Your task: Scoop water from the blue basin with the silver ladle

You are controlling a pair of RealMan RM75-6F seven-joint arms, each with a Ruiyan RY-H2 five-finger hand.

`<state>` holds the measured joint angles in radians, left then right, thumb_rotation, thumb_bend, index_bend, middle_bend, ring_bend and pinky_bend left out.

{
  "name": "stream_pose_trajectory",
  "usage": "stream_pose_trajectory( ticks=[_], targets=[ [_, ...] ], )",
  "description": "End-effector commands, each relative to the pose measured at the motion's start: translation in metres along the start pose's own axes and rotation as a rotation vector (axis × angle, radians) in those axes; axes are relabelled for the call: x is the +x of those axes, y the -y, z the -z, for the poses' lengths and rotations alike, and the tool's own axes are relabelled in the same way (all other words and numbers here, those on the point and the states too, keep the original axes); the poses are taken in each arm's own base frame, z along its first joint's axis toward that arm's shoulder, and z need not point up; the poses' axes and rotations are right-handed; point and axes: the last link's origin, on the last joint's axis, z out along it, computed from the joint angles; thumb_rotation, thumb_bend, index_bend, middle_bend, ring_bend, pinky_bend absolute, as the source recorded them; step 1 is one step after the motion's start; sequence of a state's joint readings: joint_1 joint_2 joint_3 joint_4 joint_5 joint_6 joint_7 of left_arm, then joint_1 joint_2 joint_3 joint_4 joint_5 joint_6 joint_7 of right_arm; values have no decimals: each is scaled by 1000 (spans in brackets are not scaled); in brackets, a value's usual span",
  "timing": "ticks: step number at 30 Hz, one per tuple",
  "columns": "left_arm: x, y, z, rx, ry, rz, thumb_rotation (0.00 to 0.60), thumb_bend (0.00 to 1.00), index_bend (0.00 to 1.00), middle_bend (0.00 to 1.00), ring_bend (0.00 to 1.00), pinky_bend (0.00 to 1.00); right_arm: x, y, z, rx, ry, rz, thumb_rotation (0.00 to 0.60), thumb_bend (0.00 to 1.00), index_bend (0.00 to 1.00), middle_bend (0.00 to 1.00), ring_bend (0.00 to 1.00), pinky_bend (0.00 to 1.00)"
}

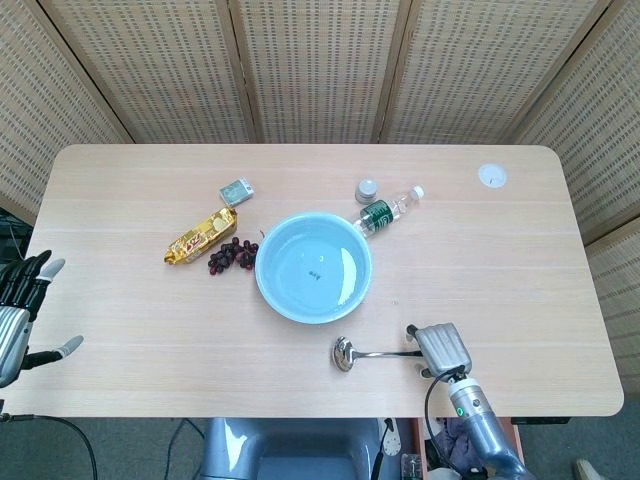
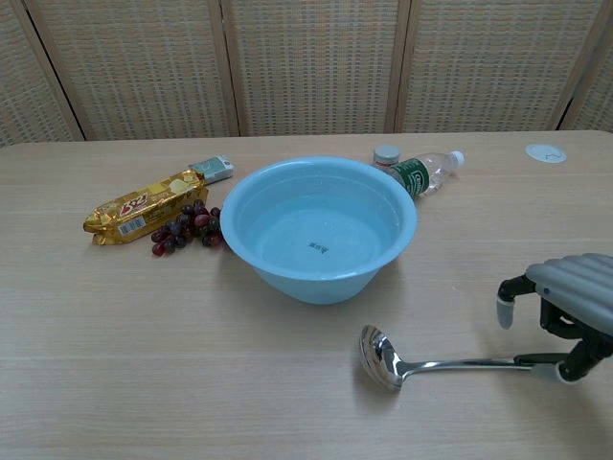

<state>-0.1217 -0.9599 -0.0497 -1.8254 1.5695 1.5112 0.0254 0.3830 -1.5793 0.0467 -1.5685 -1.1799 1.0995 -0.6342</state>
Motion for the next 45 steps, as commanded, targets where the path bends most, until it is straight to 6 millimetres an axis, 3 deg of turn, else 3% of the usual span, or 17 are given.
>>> stream_pose_trajectory(
  ticks=[1,7,25,45],
  targets=[
    [0,0,0,1,-1,1,600,0,0,0,0,0,-4,3,-6,-10,12,8,600,294,421,1000,987,1000],
    [-1,0,-3,-6,1,1,600,0,0,0,0,0,-8,4,-13,-38,21,20,600,317,452,1000,986,1000],
    [-4,-1,-4,-7,16,-9,600,0,0,0,0,0,-21,1,-11,-128,63,-11,600,316,452,1000,987,1000],
    [-6,-3,-4,-8,20,-18,600,0,0,0,0,0,-24,9,-14,-120,95,-10,600,319,458,1000,987,1000]
  ],
)
